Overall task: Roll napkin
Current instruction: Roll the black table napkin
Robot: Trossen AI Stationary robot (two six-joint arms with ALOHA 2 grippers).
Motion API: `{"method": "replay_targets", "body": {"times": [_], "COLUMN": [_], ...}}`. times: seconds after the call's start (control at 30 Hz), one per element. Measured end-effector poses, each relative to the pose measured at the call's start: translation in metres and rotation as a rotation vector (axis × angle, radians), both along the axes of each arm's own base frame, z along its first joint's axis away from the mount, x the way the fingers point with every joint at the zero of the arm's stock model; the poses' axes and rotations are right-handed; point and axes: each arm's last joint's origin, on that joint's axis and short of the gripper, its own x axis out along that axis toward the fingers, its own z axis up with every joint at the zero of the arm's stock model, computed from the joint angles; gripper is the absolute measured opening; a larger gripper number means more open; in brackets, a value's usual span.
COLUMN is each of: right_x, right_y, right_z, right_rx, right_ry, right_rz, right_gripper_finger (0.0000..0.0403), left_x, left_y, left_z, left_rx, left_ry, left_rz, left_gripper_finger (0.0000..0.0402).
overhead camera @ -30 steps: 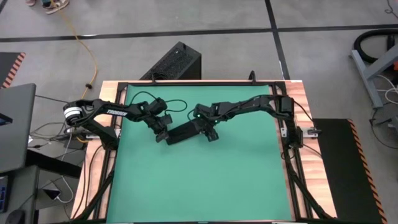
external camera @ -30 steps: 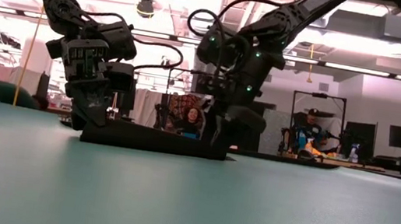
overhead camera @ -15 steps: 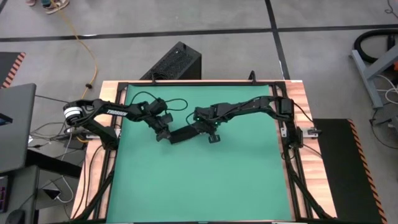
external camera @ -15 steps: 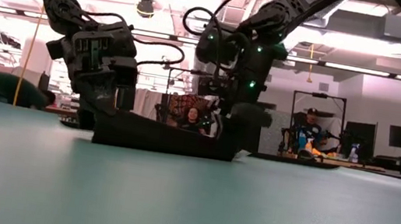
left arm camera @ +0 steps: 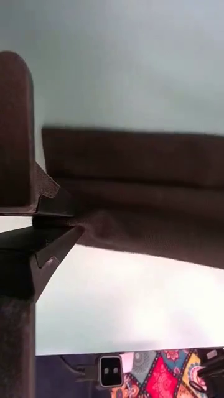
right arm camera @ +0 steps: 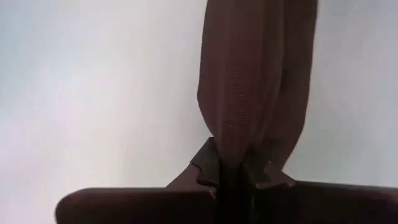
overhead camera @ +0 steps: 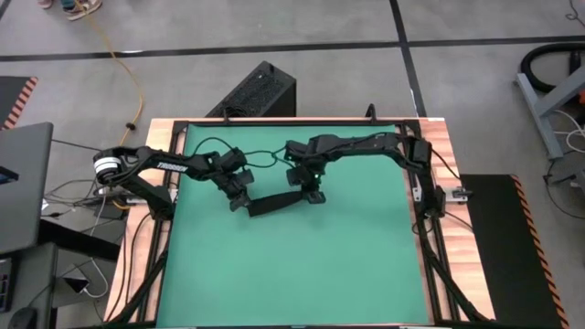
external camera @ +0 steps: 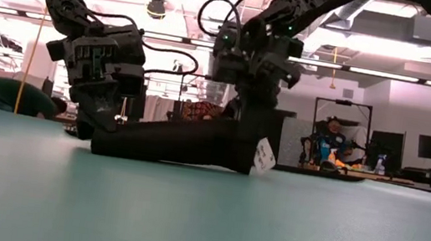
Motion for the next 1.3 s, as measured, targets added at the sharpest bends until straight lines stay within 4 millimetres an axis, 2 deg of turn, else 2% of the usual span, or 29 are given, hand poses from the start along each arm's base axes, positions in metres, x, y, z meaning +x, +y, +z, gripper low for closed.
{"method": "replay_targets", "body": {"times": [0.13, 0.27, 0.47, 0.83, 1.03, 1.3], "right_x": [-0.003, 0.000, 0.005, 0.005, 0.007, 0.007], "right_y": [-0.010, -0.011, -0.010, -0.022, -0.025, -0.028], "right_z": [-0.005, -0.016, -0.045, -0.046, -0.056, -0.057], "right_rx": [0.029, 0.054, 0.090, 0.109, 0.143, 0.153], "right_ry": [0.023, 0.024, 0.085, 0.057, 0.063, 0.047], "right_rz": [-0.024, 0.005, 0.036, 0.005, -0.013, -0.026], "right_gripper_finger": [0.0030, 0.0030, 0.0030, 0.0030, 0.0030, 0.0030], "left_x": [-0.001, -0.002, -0.003, -0.009, -0.010, -0.012], "left_y": [0.000, -0.001, -0.001, 0.007, 0.010, 0.012], "left_z": [0.000, -0.001, 0.000, -0.003, -0.005, -0.007], "left_rx": [0.009, -0.005, -0.060, 0.042, 0.123, 0.224], "left_ry": [0.000, 0.009, -0.005, 0.052, 0.093, 0.148], "left_rz": [-0.015, -0.018, -0.039, 0.015, 0.048, 0.082], "left_gripper_finger": [0.0000, 0.0000, 0.0000, 0.0000, 0.0000, 0.0000]}}
